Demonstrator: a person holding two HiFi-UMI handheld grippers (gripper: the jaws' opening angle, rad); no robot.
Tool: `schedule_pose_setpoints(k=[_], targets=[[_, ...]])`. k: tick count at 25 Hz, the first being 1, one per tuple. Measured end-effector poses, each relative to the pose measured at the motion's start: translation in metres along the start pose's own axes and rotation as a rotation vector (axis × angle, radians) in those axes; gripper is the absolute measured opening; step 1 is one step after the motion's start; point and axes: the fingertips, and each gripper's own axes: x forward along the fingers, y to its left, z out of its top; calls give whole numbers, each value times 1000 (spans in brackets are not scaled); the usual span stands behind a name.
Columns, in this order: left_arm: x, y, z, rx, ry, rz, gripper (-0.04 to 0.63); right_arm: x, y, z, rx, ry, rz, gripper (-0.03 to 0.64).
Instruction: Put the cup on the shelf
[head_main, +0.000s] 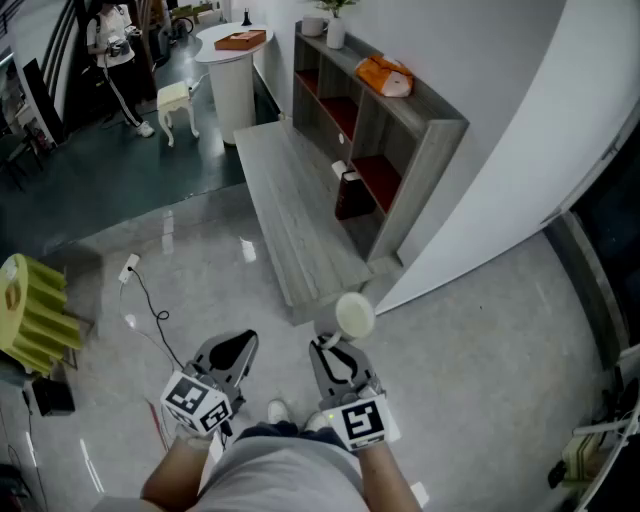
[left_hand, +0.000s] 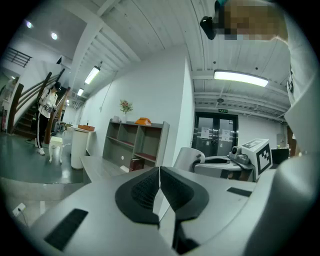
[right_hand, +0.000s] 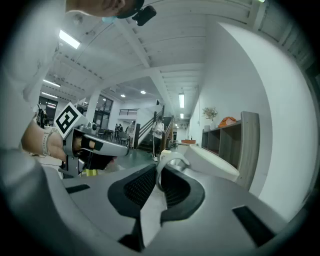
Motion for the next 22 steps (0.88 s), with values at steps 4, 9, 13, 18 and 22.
schedule_pose_setpoints(k=[4, 9, 13, 18, 22], targets=[[-4, 13, 3, -4, -4, -3, 18, 10, 3, 2, 3, 2, -14, 40], [-14, 33, 4, -10, -11, -16, 18, 25, 13, 6, 2, 5, -33, 40], [-18, 47, 7, -4, -21, -35, 18, 37, 19, 12, 23, -15, -54, 40], [-22, 56, 10, 2, -34, -50, 18, 47, 21, 21, 10, -34, -75, 40], [-28, 68, 12, 0, -47, -38, 18, 59, 22, 23, 3, -38, -78, 40]])
